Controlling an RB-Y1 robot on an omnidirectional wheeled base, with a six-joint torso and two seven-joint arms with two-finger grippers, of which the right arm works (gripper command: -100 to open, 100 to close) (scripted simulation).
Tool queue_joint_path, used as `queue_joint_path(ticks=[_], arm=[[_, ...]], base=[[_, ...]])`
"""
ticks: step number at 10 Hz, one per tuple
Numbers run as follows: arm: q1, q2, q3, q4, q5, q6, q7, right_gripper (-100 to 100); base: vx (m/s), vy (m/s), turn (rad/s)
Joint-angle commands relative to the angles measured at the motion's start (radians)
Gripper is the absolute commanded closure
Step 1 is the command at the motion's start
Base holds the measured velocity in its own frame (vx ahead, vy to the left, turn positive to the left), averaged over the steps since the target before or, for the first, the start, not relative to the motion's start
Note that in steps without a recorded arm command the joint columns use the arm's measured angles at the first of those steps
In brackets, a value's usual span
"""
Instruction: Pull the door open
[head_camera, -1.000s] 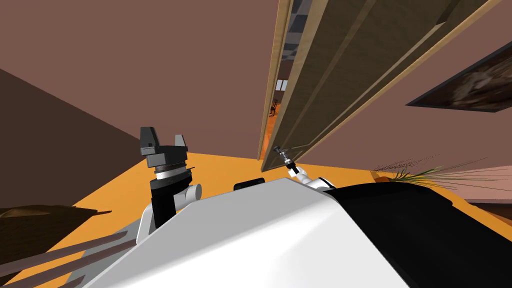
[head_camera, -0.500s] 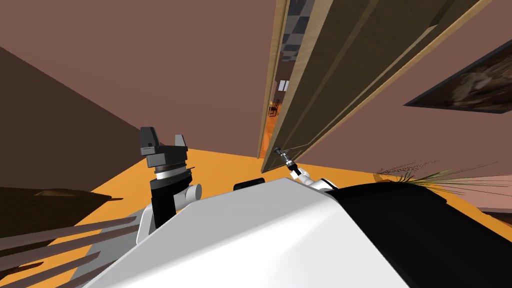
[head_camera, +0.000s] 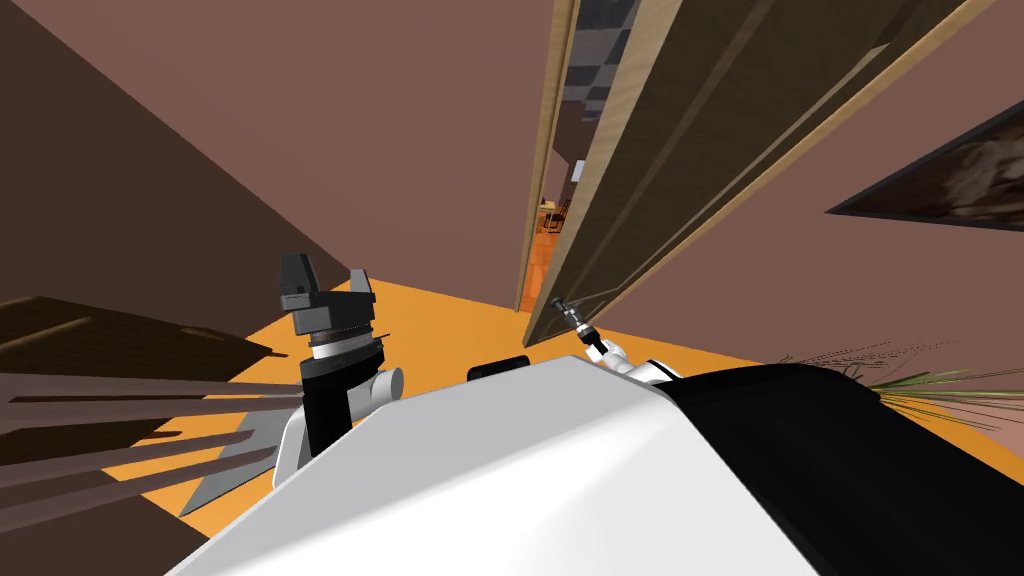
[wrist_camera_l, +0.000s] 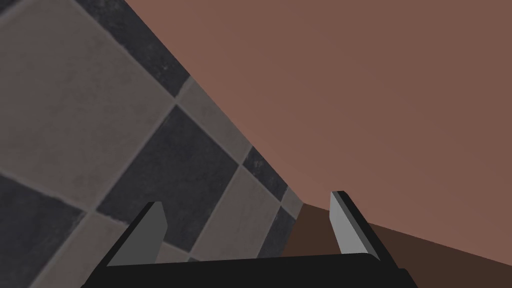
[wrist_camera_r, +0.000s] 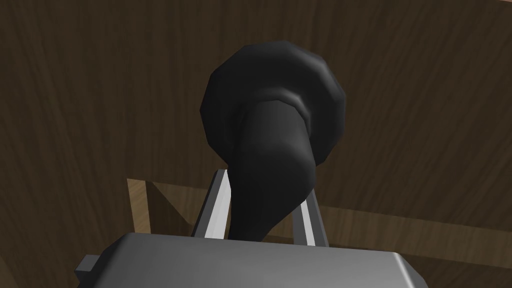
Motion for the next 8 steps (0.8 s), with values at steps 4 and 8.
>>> queue_joint_path(ticks=[4,8], arm=[[0.004,-0.020,0.010,0.046,0.001,-0.064,-0.015,100],[0.029,-0.025,0.014,0.048,-0.003,-0.090,-0.019,100]], base=[[-0.154,-0.075,0.108],[-0.138,-0.078,0.162]])
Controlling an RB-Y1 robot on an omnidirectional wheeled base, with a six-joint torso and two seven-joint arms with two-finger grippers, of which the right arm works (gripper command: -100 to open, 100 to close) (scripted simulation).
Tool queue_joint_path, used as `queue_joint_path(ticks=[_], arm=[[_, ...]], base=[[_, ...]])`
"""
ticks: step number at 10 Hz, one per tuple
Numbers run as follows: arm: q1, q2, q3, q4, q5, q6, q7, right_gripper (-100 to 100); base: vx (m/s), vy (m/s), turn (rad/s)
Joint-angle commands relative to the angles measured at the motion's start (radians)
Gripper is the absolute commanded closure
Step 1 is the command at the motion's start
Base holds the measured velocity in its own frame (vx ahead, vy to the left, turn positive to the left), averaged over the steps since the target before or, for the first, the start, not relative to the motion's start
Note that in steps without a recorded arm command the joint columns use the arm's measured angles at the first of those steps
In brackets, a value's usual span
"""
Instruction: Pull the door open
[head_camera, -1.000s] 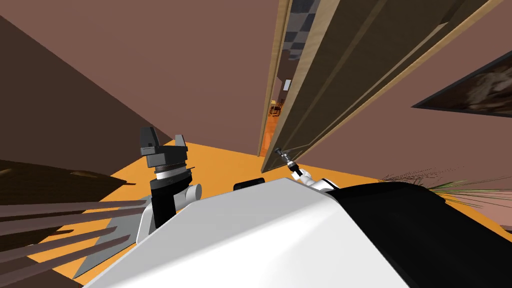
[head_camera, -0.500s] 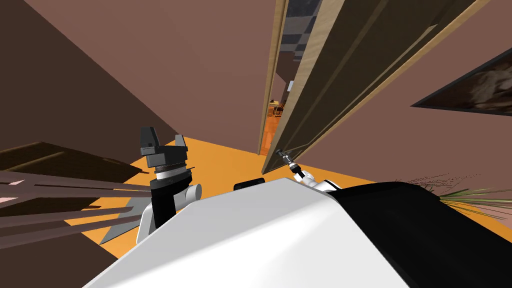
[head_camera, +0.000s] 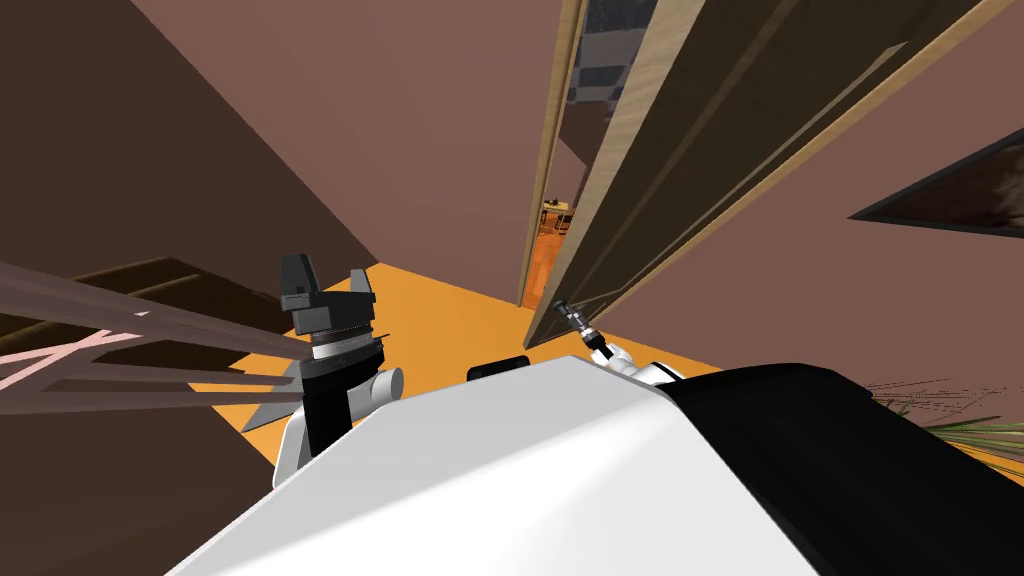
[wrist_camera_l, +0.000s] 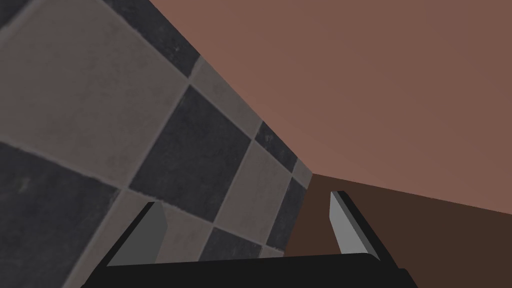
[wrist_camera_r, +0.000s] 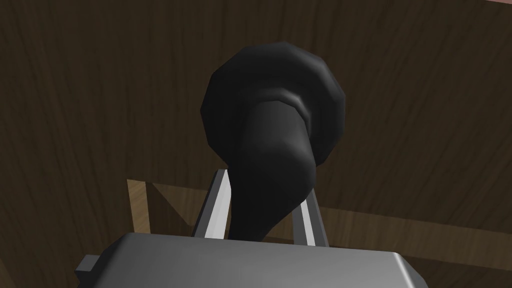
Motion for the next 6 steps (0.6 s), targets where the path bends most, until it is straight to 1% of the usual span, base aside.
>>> queue_joint_path(ticks=[1,2,4,6], arm=[[0.009,-0.008,0.001,0.014,-0.002,-0.025,-0.003,100],[0.016,-0.013,0.002,0.024,-0.004,-0.042,-0.005,100],[0.023,-0.018,0.003,0.033,-0.006,-0.060,-0.008,100],[0.035,-0.028,0.005,0.049,-0.010,-0.092,-0.012,100]], base=[[-0.169,-0.086,0.150],[-0.195,-0.086,0.189],[-0.154,-0.095,0.144],[-0.172,-0.072,0.164]])
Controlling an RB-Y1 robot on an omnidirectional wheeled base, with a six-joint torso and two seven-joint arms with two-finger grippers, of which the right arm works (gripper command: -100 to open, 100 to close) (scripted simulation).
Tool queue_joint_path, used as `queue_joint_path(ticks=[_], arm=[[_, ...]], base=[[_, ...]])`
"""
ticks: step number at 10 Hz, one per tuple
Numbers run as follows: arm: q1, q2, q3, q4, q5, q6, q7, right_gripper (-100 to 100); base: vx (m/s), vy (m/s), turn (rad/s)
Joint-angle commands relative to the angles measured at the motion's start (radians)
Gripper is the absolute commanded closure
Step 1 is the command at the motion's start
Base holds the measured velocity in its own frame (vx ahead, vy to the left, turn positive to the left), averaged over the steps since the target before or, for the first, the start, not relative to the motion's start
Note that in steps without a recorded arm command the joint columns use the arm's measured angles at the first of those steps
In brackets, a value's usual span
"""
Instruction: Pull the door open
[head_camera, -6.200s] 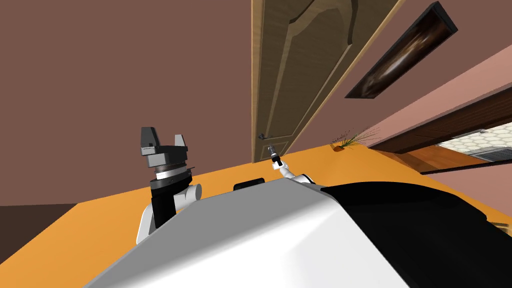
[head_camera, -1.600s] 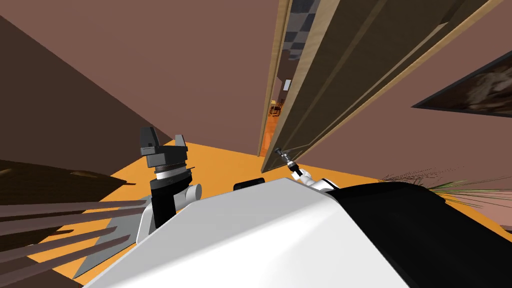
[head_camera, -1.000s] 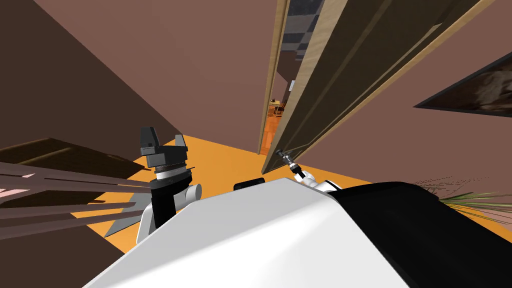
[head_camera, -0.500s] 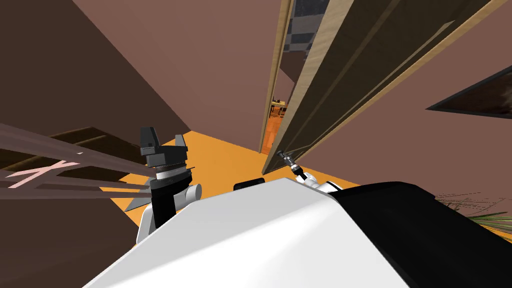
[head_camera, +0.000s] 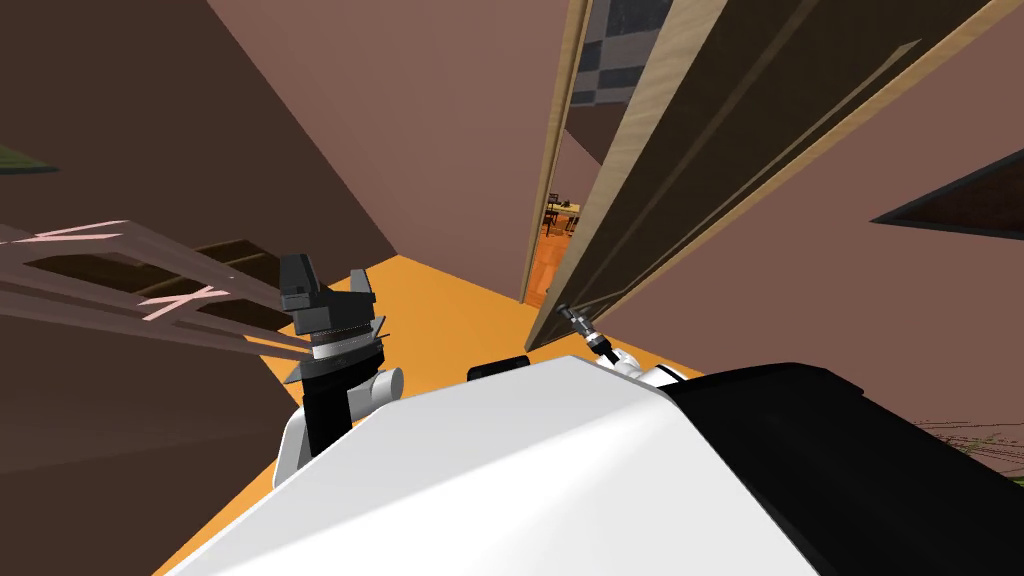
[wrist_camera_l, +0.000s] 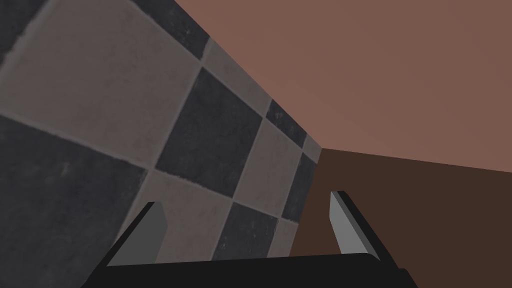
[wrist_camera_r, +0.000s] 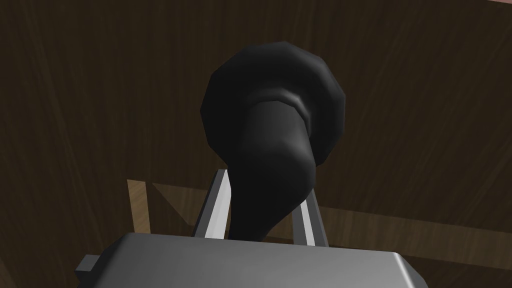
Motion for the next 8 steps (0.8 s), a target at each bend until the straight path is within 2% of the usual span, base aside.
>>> queue_joint_path(ticks=[1,2,3,5,6,8], arm=[[0.010,-0.012,-0.004,0.014,-0.005,-0.026,-0.001,100],[0.013,-0.014,-0.003,0.018,-0.006,-0.035,-0.002,100],[0.016,-0.006,0.000,0.002,-0.003,-0.023,-0.001,100],[0.024,-0.010,0.003,0.019,-0.007,-0.049,-0.003,100],[0.024,-0.010,0.003,0.019,-0.007,-0.049,-0.003,100],[0.032,-0.015,0.004,0.036,-0.011,-0.074,-0.004,100]], base=[[-0.165,-0.080,0.160],[-0.165,-0.072,0.119],[-0.074,-0.026,0.031],[-0.158,-0.069,0.165],[-0.141,-0.088,0.097],[-0.125,-0.065,0.152]])
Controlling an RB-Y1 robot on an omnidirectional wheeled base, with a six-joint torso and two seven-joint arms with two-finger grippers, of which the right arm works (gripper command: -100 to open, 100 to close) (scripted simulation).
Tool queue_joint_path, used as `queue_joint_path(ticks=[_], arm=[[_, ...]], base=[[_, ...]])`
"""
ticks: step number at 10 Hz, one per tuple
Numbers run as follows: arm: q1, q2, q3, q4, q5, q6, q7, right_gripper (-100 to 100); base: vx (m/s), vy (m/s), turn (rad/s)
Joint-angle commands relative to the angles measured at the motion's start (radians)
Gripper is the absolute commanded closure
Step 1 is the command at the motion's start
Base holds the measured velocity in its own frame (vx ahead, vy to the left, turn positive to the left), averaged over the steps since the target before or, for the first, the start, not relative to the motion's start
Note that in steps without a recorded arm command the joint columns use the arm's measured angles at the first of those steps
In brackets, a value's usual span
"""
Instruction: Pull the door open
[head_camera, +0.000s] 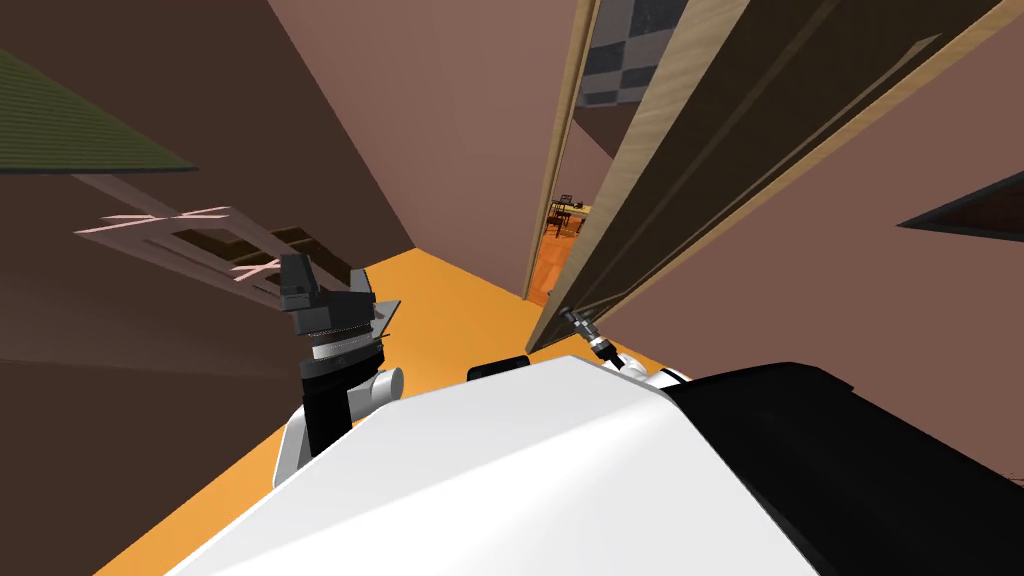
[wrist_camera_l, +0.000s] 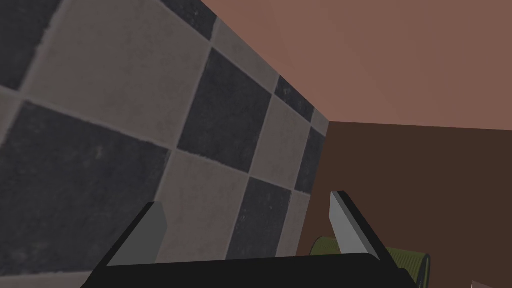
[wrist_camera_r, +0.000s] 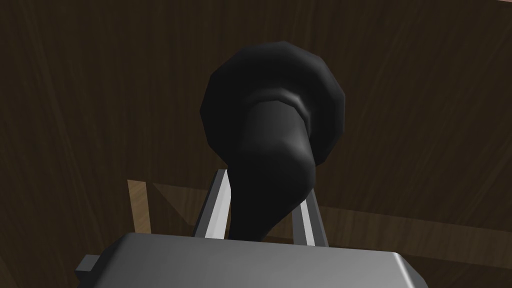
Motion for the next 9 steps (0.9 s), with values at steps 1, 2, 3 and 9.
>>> queue_joint_path(ticks=[1,2,3,9], arm=[[-0.003,-0.003,-0.001,0.025,-0.003,-0.023,0.003,100],[-0.001,-0.004,-0.001,0.029,-0.004,-0.030,0.002,100],[0.003,-0.007,0.000,0.038,-0.006,-0.044,0.002,100],[0.017,-0.011,0.006,0.059,-0.010,-0.081,-0.002,100]], base=[[-0.161,-0.078,0.155],[-0.153,-0.079,0.122],[-0.153,-0.077,0.185],[-0.157,-0.064,0.125]])
